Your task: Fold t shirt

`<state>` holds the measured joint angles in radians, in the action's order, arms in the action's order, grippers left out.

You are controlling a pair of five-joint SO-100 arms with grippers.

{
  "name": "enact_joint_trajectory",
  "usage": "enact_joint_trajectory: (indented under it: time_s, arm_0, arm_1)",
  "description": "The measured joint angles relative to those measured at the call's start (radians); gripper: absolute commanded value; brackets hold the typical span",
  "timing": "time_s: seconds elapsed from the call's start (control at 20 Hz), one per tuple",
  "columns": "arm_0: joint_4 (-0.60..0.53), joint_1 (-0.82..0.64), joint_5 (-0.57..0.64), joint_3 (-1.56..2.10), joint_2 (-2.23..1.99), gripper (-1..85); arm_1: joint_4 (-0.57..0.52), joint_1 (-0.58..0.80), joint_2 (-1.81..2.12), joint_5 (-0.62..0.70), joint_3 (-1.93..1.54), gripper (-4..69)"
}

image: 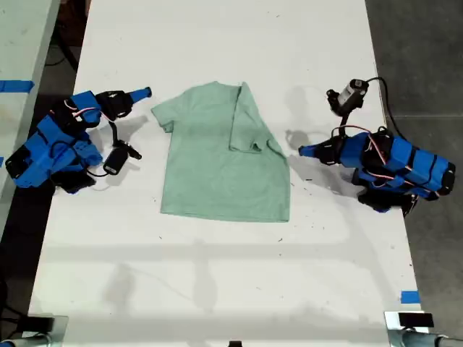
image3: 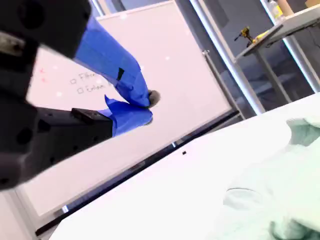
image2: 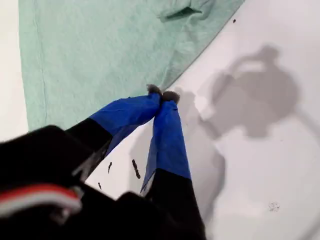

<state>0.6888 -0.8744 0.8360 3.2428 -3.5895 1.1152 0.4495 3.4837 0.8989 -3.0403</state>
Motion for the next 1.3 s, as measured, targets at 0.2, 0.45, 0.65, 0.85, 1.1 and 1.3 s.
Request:
enact_joint_trajectory:
  time_s: [0.2,0.45,0.65,0.85,1.1,1.3]
  arm_0:
    - [0.000,0.014,0.000,0.000,0.000,-0.2]
    - [0.000,0.015,0.000,0.000,0.000,-0.2]
    - [0.000,0.015,0.000,0.000,0.000,-0.2]
    - [0.000,0.015,0.002,0.000,0.000,-0.2]
    - [0.000,0.014,0.011,0.000,0.000,-0.2]
    - [0.000,0.014,0.011,0.000,0.000,-0.2]
  arm_1:
    - [0.000,0.002,0.000,0.000,0.000,1.5]
    - [0.034,0.003,0.000,-0.011,0.000,1.5]
    - [0.035,0.020,0.000,-0.023,0.000,1.5]
    - [0.035,0.020,0.000,-0.025,0.000,1.5]
    - [0.035,0.020,0.000,-0.025,0.000,1.5]
    - [0.035,0.020,0.000,-0.025,0.000,1.5]
